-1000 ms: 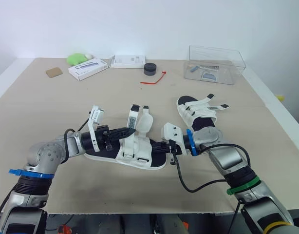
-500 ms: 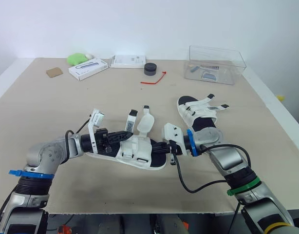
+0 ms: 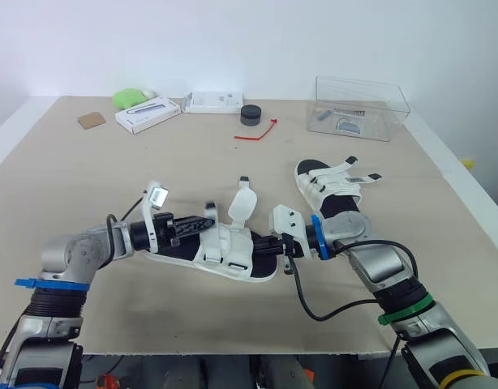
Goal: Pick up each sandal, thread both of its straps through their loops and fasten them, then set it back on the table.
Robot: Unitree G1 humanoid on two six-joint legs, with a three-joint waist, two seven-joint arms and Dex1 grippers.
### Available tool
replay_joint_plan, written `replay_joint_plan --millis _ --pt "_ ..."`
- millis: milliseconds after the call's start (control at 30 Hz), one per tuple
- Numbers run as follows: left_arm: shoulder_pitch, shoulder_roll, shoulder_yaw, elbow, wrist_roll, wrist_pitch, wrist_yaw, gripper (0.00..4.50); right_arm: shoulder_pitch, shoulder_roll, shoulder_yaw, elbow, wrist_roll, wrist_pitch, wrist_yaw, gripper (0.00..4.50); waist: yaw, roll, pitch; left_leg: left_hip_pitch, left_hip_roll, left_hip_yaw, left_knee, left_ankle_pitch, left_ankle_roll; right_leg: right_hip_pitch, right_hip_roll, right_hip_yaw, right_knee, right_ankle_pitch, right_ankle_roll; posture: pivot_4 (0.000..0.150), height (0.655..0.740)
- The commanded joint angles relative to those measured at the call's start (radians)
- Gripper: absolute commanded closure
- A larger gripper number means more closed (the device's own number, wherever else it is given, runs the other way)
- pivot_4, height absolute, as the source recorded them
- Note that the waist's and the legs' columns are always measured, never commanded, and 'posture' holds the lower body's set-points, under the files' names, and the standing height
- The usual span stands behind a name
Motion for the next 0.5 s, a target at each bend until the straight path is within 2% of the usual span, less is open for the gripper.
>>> replay_joint_plan --millis 33,100,233,333,500 --pt "-0.048 0.028 0.023 0.027 0.054 -0.039 -0.038 0.9 0.013 -0.016 0.012 0.007 -0.024 0.001 0.002 4.5 0.0 0.0 0.0 0.0 0.0 0.0 0.0 0.0 0.0 0.0 0.0 0.0 0.0 0.0 0.0 0.15 0.74" --pt "-0.073 0.041 0.016 0.053 0.094 -0.069 -0.06 0.08 0.012 -0.017 0.013 0.01 -0.025 -0.003 0.004 4.5 0.0 0.0 0.0 -0.001 0.0 0.0 0.0 0.0 0.0 0.0 0.0 0.0 0.0 0.0 0.0 0.15 0.74" --pt "-0.127 0.038 0.004 0.07 0.159 -0.134 -0.088 0.08 0.012 -0.015 0.014 0.013 -0.026 -0.008 0.003 4.5 0.0 0.0 0.0 -0.001 -0.001 0.0 0.0 0.0 0.0 0.0 -0.001 0.0 0.0 0.0 0.0 0.15 0.74" --pt "-0.169 -0.007 0.001 0.035 0.154 -0.139 -0.088 0.08 0.011 -0.012 0.015 0.014 -0.027 -0.01 0.001 4.5 0.0 0.0 0.0 -0.001 -0.001 0.0 0.0 0.0 0.0 0.0 -0.001 0.0 0.0 0.0 0.0 0.15 0.74" --pt "-0.156 -0.048 -0.097 0.036 0.244 -0.209 -0.142 0.08 0.015 -0.01 0.015 0.01 -0.028 -0.011 -0.006 4.5 -0.002 0.0 0.0 -0.001 -0.001 0.001 0.0 0.0 0.0 -0.001 -0.001 0.0 0.0 0.0 0.0 0.15 0.74"
